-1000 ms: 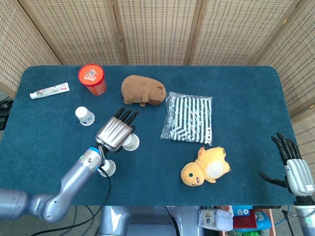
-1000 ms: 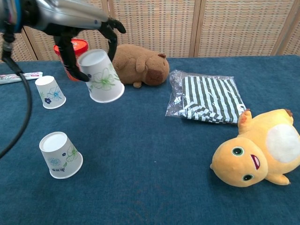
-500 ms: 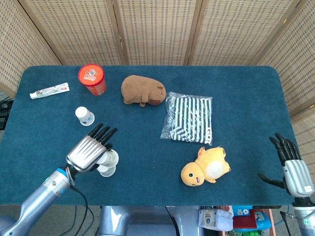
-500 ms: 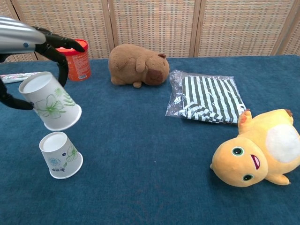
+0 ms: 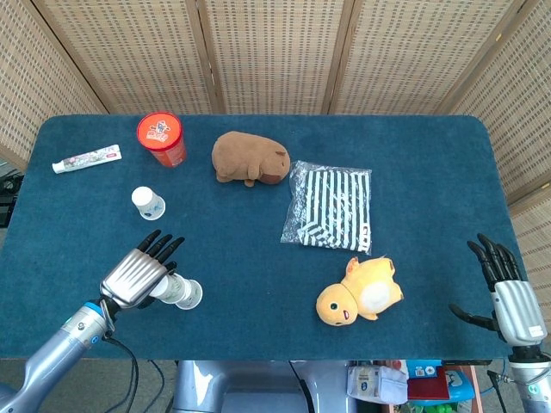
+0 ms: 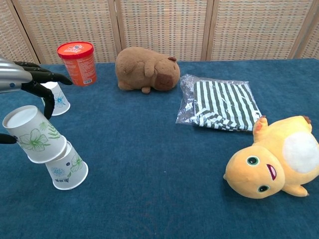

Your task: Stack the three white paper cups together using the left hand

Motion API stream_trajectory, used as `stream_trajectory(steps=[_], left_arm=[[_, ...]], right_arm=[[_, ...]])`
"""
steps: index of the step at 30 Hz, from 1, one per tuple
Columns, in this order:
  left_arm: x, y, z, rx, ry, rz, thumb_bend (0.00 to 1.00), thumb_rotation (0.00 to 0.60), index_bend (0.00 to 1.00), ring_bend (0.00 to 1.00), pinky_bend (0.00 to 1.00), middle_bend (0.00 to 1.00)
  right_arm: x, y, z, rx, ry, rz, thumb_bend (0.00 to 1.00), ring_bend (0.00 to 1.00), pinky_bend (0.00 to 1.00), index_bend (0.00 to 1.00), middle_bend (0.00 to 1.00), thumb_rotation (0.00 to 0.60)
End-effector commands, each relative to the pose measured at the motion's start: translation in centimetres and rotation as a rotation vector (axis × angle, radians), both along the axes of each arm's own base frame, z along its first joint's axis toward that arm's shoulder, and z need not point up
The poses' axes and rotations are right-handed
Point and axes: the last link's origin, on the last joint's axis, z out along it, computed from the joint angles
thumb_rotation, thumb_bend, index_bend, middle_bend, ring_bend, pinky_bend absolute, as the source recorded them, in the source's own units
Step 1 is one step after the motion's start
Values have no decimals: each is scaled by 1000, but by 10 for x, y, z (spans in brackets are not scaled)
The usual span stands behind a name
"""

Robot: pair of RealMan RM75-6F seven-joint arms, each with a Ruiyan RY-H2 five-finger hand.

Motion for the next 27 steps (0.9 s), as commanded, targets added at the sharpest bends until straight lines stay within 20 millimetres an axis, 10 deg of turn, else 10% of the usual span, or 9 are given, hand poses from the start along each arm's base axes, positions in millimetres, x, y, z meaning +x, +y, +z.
stream_trajectory(steps=[1, 15, 21, 27], left_arm=[[0, 1, -5, -4, -13, 2, 239, 600, 400, 0, 0, 0], [1, 1, -20, -31, 1, 2, 239, 600, 397, 0, 0, 0], [-4, 4, -21, -38, 63, 38, 235, 600, 23, 0, 0, 0], [-2, 11, -14, -6, 37, 66, 232, 600, 0, 0, 0, 0]], right_arm=[[0, 0, 0, 0, 0, 0, 47, 0, 0, 0, 0, 600], [1, 1, 2, -8, -7, 5, 48, 0, 0, 0, 0, 600], [1, 1, 2, -14, -9, 8, 47, 0, 0, 0, 0, 600], [1, 1, 2, -14, -10, 8, 47, 0, 0, 0, 0, 600]])
